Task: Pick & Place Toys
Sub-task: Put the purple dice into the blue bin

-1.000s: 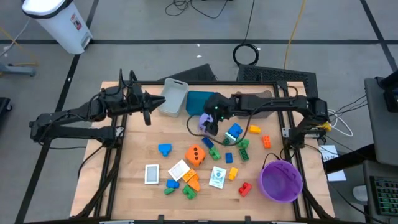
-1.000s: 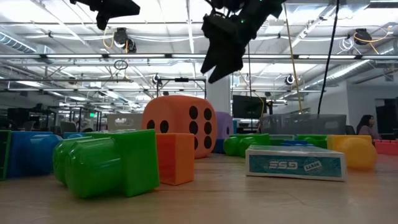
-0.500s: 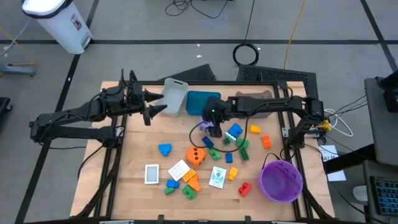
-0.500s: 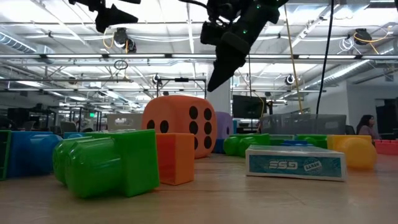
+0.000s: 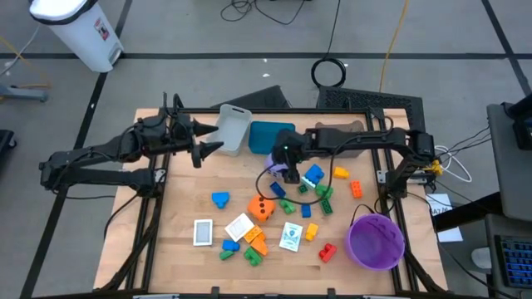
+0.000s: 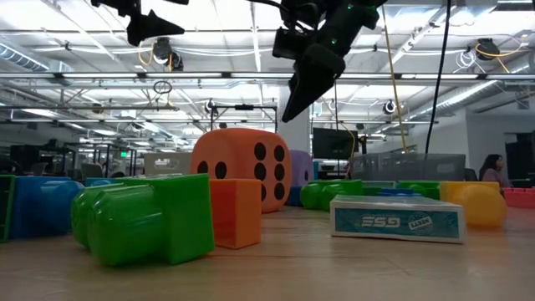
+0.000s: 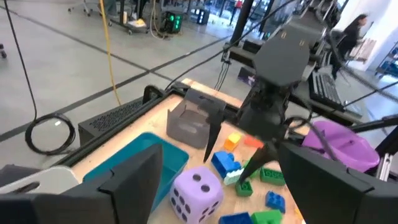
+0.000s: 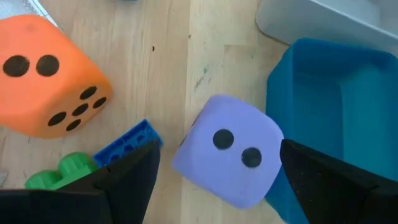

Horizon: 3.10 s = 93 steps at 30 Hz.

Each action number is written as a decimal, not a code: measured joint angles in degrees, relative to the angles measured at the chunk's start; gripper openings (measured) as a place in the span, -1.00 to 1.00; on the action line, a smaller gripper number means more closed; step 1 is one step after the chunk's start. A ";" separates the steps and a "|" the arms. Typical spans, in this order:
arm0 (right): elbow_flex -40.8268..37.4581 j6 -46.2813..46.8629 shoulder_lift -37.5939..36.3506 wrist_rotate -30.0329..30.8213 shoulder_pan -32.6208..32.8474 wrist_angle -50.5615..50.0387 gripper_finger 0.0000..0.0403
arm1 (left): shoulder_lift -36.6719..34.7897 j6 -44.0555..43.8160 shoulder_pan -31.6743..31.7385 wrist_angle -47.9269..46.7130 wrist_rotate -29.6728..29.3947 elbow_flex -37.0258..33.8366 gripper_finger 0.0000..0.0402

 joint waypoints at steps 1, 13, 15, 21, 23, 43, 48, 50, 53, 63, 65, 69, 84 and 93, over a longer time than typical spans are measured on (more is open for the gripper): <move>0.02 0.06 -0.08 0.02 0.00 -0.55 0.60 | 0.40 0.03 0.00 -0.96 0.13 0.00 0.64; 0.02 2.12 -0.04 0.25 -0.41 -7.56 0.58 | 16.38 8.77 -1.07 -1.84 6.12 -0.03 0.64; 0.02 3.38 -0.02 1.57 -0.71 -9.93 0.58 | 19.03 10.80 -1.22 -0.37 6.13 0.02 0.64; -4.54 6.00 -0.04 2.09 -1.92 -9.09 0.58 | 25.50 15.45 -1.01 3.53 7.08 0.02 0.63; -6.24 6.03 -0.02 1.11 -2.02 -7.57 0.58 | 27.59 15.96 -1.01 4.64 7.53 0.02 0.62; -19.00 5.99 0.00 1.53 -3.00 14.41 0.58 | 43.18 17.08 -0.96 13.32 10.08 0.02 0.11; -20.26 5.99 0.00 1.55 -5.04 17.35 0.58 | 45.66 17.14 -0.96 16.48 10.13 0.00 0.11; -20.78 6.01 0.00 1.51 -5.82 19.60 0.58 | 46.80 17.31 -0.96 18.63 10.17 0.00 0.11; -21.25 6.01 0.00 1.26 -6.48 22.14 0.58 | 48.34 17.26 -0.91 20.13 11.00 0.00 0.11; -21.29 5.99 0.00 -6.06 -6.21 25.03 0.58 | 50.19 17.28 -0.90 21.94 11.28 0.00 0.11; -21.29 6.01 0.00 -6.32 -5.97 25.08 0.58 | 50.18 17.31 -0.78 22.14 11.07 0.00 0.11; -21.29 6.05 0.00 -6.90 -5.25 25.06 0.53 | 50.18 17.80 -0.52 22.25 10.44 0.00 0.11; -21.23 4.64 -1.77 -14.21 -3.88 22.20 0.17 | 50.27 18.74 -0.27 16.17 9.59 -0.04 0.11; -21.29 -4.89 -3.38 -13.54 -6.26 20.24 0.09 | 50.14 18.58 -1.27 15.50 10.65 0.02 0.11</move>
